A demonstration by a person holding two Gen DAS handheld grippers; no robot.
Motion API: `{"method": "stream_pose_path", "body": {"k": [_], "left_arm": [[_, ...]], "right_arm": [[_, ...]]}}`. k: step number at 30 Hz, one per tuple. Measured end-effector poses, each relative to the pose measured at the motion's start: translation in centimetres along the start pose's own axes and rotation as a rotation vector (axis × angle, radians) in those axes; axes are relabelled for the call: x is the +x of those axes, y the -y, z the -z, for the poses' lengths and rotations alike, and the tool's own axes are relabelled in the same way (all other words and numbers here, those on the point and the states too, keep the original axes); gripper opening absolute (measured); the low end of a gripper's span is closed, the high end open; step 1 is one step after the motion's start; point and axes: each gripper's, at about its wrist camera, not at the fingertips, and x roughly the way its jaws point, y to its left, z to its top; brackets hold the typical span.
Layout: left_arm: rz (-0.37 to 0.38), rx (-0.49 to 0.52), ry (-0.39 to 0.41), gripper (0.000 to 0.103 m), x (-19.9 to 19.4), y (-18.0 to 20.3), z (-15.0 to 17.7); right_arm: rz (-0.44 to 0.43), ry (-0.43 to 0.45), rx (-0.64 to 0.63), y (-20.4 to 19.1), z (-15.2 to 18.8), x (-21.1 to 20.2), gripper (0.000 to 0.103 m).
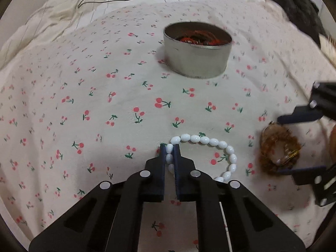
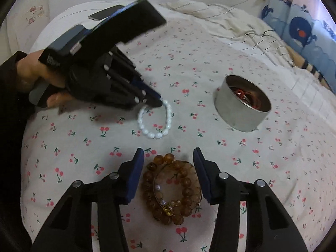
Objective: Organize jewelry
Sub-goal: 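Grasp the white bead bracelet with the left tool while the right tool grasps the amber bead bracelet, then lift the white bead bracelet with the left tool while the right tool lifts the amber bracelet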
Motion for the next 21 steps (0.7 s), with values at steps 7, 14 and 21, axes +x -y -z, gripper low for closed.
{"method": "stream_pose_path", "body": {"k": [7, 14, 21], "left_arm": [[-0.035, 0.017, -0.019, 0.008, 0.5, 0.2, 0.1], [-0.027, 0.006, -0.018, 0.008, 0.4, 0.0, 0.0], [-0.036, 0.014, -0.015, 0.009, 0.5, -0.1, -0.3]], "right_arm": [[0.008, -0.064, -0.032, -0.8, 0.6, 2.3, 0.040], [0.032, -0.036, 0.063, 1.1, 0.0, 2.1, 0.012], [-0.021, 0.108, 0.318, 5.8, -0.3, -1.1, 0.012]]}}
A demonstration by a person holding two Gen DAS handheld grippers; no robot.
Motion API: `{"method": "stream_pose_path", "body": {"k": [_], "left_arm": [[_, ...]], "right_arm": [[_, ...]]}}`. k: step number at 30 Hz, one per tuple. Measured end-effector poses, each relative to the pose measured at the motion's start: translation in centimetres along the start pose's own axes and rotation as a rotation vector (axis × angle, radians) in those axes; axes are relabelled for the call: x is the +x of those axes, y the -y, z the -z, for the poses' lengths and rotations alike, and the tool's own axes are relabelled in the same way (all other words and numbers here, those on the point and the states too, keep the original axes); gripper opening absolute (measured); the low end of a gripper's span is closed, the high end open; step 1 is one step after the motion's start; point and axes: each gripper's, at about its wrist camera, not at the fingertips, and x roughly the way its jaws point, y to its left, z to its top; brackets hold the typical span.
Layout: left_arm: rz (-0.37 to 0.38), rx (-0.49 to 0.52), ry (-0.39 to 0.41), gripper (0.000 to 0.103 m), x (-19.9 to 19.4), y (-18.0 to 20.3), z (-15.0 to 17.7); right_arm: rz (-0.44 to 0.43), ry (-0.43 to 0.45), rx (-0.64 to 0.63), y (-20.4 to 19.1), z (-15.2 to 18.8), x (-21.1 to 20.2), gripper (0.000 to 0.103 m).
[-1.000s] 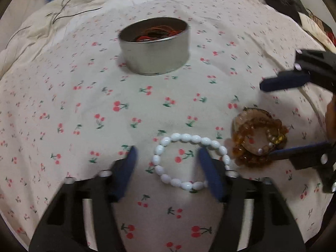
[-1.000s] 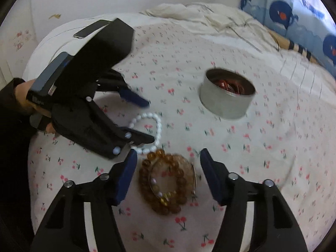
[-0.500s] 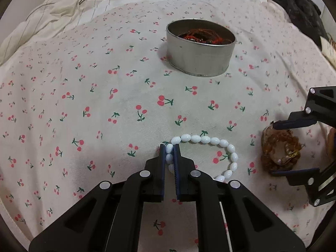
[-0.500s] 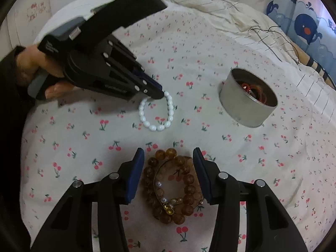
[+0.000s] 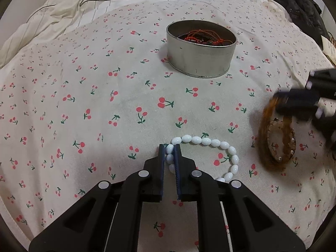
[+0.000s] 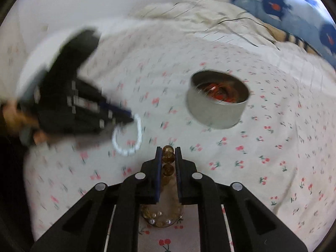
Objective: Organize jewelry
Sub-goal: 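Lift the white bead bracelet with the left tool while the right tool lifts the amber bracelet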
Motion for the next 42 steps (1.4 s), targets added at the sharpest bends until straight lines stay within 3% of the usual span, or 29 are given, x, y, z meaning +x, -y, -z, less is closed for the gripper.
{"method": "stream_pose_path", "body": {"k": [4, 8, 9, 10, 11, 12, 13, 14, 15, 17, 18, 20, 21, 22, 23, 24, 30, 42], "left_arm": [[0.004, 0.000, -0.004, 0.011, 0.1, 0.1, 0.0], [0.000, 0.021, -0.010, 0.021, 0.4, 0.6, 0.1], [-0.023, 0.030, -0.006, 0.033, 0.4, 0.8, 0.1], [-0.052, 0.035, -0.002, 0.054, 0.4, 0.9, 0.1], [-0.102, 0.033, 0.004, 0.064, 0.4, 0.8, 0.1], [-0.124, 0.027, 0.005, 0.077, 0.5, 0.7, 0.0], [-0.115, 0.016, 0.002, 0.077, 0.5, 0.6, 0.0], [-0.105, 0.009, 0.000, 0.077, 0.6, 0.5, 0.0], [-0.097, 0.007, -0.002, 0.077, 0.6, 0.5, 0.0], [-0.082, 0.013, -0.002, 0.077, 0.6, 0.7, 0.0], [-0.070, 0.013, -0.003, 0.075, 0.6, 0.8, 0.0], [-0.027, 0.018, -0.005, 0.059, 0.5, 1.1, 0.1], [-0.011, 0.028, -0.003, 0.041, 0.3, 1.3, 0.1], [0.018, 0.034, -0.006, 0.023, 0.2, 1.5, 0.1], [0.008, 0.032, -0.002, 0.017, 0.1, 1.5, 0.1], [-0.005, 0.029, 0.000, 0.007, 0.0, 1.2, 0.0], [0.126, -0.094, 0.123, 0.005, -2.5, -0.9, -0.6], [0.247, -0.185, 0.263, 0.005, -5.0, -2.4, -1.0]], "right_arm": [[-0.059, 0.060, 0.142, 2.6, -0.5, -1.5, 0.012], [0.039, -0.003, 0.238, 5.0, -0.1, -0.9, 0.012], [0.053, -0.024, 0.255, 5.4, 0.2, -0.6, 0.013], [0.064, -0.058, 0.279, 6.0, 0.6, -0.1, 0.013], [0.071, -0.075, 0.296, 6.4, 0.8, 0.0, 0.013], [0.080, -0.085, 0.315, 6.7, 1.0, 0.2, 0.023], [0.078, -0.082, 0.324, 6.8, 1.0, 0.2, 0.046], [0.076, -0.073, 0.329, 6.7, 1.0, 0.1, 0.056], [0.081, -0.060, 0.328, 6.7, 1.0, -0.1, 0.063], [0.108, -0.071, 0.300, 6.2, 0.9, 0.1, 0.063], [0.134, -0.083, 0.279, 5.9, 1.0, 0.5, 0.063], [0.165, -0.109, 0.244, 5.6, 1.6, 1.2, 0.063], [0.182, -0.124, 0.205, 4.9, 1.7, 1.8, 0.060], [0.183, -0.133, 0.173, 4.3, 1.8, 2.1, 0.044], [0.174, -0.145, 0.139, 3.6, 1.7, 2.4, 0.035], [0.168, -0.150, 0.111, 3.0, 1.6, 2.6, 0.012], [0.167, -0.044, 0.112, 2.6, 0.8, 0.0, 0.013], [0.107, 0.095, 0.209, 4.2, -0.2, -3.5, 0.013]]}}
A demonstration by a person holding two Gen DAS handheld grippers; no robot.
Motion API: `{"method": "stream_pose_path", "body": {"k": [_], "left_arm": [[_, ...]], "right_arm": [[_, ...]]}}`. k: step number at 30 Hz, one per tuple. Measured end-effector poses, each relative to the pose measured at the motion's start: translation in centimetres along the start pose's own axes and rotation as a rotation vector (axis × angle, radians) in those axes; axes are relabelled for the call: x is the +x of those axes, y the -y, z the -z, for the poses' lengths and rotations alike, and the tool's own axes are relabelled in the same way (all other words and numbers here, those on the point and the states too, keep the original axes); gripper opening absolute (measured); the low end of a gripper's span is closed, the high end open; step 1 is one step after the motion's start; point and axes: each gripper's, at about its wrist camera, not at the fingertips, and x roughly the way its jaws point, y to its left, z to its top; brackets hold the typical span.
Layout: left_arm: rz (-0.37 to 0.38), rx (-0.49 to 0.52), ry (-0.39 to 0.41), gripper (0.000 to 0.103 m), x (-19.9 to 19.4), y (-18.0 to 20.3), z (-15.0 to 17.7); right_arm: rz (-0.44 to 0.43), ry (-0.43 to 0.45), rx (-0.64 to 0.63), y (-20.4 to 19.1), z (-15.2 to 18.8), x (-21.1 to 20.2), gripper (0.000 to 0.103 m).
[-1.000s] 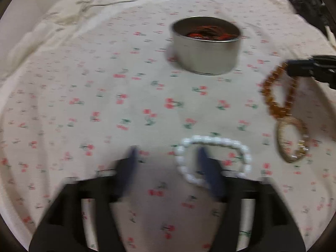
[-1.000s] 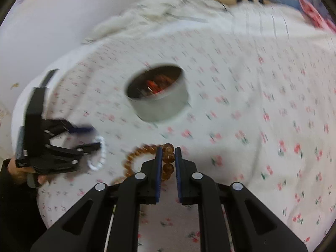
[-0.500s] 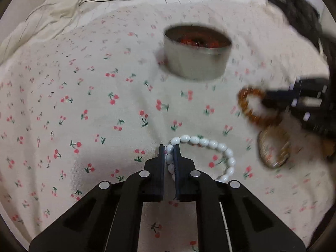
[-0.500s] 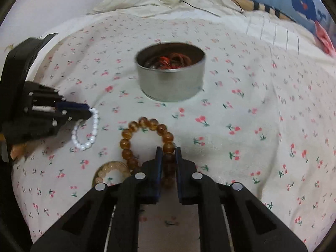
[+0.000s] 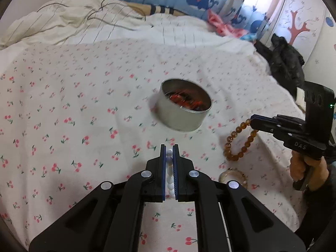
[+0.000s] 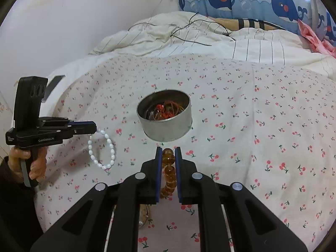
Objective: Organize jewelry
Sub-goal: 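Lift the white bead bracelet with the left tool while the right tool lifts the amber bracelet, then release the white bead bracelet into the tin with the left tool while the right tool carries the amber bracelet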
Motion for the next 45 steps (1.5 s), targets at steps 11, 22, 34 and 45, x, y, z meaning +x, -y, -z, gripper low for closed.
{"method": "stream_pose_path", "body": {"k": [11, 22, 34, 45], "left_arm": [[-0.009, 0.039, 0.075, 0.005, -0.9, 1.2, -0.9], [0.085, 0.081, 0.155, 0.005, -2.7, 4.5, -4.4], [0.119, 0.094, 0.160, 0.005, -0.4, 6.4, -8.8], [0.129, 0.102, 0.116, 0.005, 3.9, 7.5, -10.8]], "right_arm": [[-0.068, 0.094, 0.049, 0.7, -1.0, -2.3, 0.013], [-0.083, 0.112, 0.079, 1.2, -1.3, -2.8, 0.013], [-0.083, 0.108, 0.089, 1.5, -1.2, -2.8, 0.013], [-0.087, 0.114, 0.097, 1.6, -1.1, -3.0, 0.013]]}}
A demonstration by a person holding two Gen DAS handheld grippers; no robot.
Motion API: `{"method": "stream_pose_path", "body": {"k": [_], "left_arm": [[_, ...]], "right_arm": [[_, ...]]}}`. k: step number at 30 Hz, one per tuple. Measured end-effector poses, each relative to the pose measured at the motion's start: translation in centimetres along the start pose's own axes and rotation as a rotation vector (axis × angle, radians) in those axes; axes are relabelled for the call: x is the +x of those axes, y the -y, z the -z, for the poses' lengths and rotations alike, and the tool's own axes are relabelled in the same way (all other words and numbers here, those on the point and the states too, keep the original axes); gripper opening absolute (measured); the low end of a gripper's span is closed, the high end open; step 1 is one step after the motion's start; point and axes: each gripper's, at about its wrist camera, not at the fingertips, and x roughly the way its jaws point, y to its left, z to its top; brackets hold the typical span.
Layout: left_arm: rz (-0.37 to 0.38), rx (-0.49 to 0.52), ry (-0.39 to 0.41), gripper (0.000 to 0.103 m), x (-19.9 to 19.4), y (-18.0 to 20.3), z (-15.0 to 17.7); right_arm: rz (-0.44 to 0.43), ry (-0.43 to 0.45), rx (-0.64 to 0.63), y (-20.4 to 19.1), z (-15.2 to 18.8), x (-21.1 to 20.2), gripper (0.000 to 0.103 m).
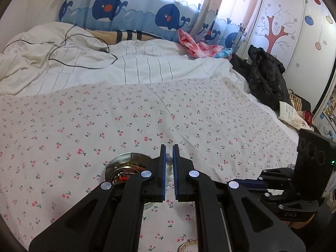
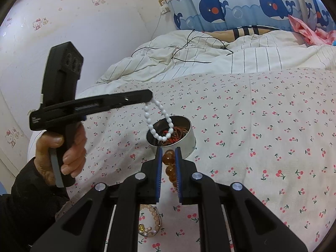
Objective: Organize jewelry
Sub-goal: 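Release the white bead bracelet into the tin with the left tool while the right tool carries the amber bracelet, then drop the amber bead bracelet into the tin with the right tool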
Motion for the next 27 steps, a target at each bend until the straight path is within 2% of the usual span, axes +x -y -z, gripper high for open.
{"method": "stream_pose_path", "body": {"k": [5, 7, 12, 15, 17, 19, 21, 25, 27], "left_arm": [[-0.032, -0.001, -0.025, 0.005, 1.4, -0.5, 0.7], [-0.074, 0.009, -0.041, 0.006, 2.0, -0.9, 1.1], [-0.212, 0.012, -0.157, 0.006, 4.4, -2.5, 2.7], [-0.213, -0.007, -0.177, 0.007, 3.9, -3.1, 3.2], [-0.222, -0.017, -0.167, 0.012, 2.8, -3.4, 3.4], [-0.226, -0.037, -0.149, 0.027, 1.6, -3.8, 3.8], [-0.244, -0.064, -0.129, 0.036, 0.1, -4.4, 4.4], [-0.247, -0.125, -0.109, 0.045, -1.6, -5.8, 5.6], [-0.250, -0.150, -0.111, 0.046, -2.0, -6.7, 6.1]], "right_arm": [[0.001, -0.001, 0.003, 0.1, 0.0, 0.0, 0.013], [0.002, -0.003, 0.004, 0.1, 0.1, 0.0, 0.013], [-0.005, 0.001, 0.017, 0.0, -0.4, 0.3, 0.013], [-0.032, 0.018, 0.027, -0.3, -1.2, 0.3, 0.013], [-0.056, 0.021, 0.032, -0.5, -1.8, 0.6, 0.013], [-0.087, 0.016, 0.042, -0.8, -2.5, 1.5, 0.013], [-0.114, 0.011, 0.055, -1.1, -3.2, 2.7, 0.013], [-0.216, 0.020, 0.145, -1.3, -4.8, 5.9, 0.013], [-0.288, 0.033, 0.233, -0.6, -5.4, 7.5, 0.013]]}}
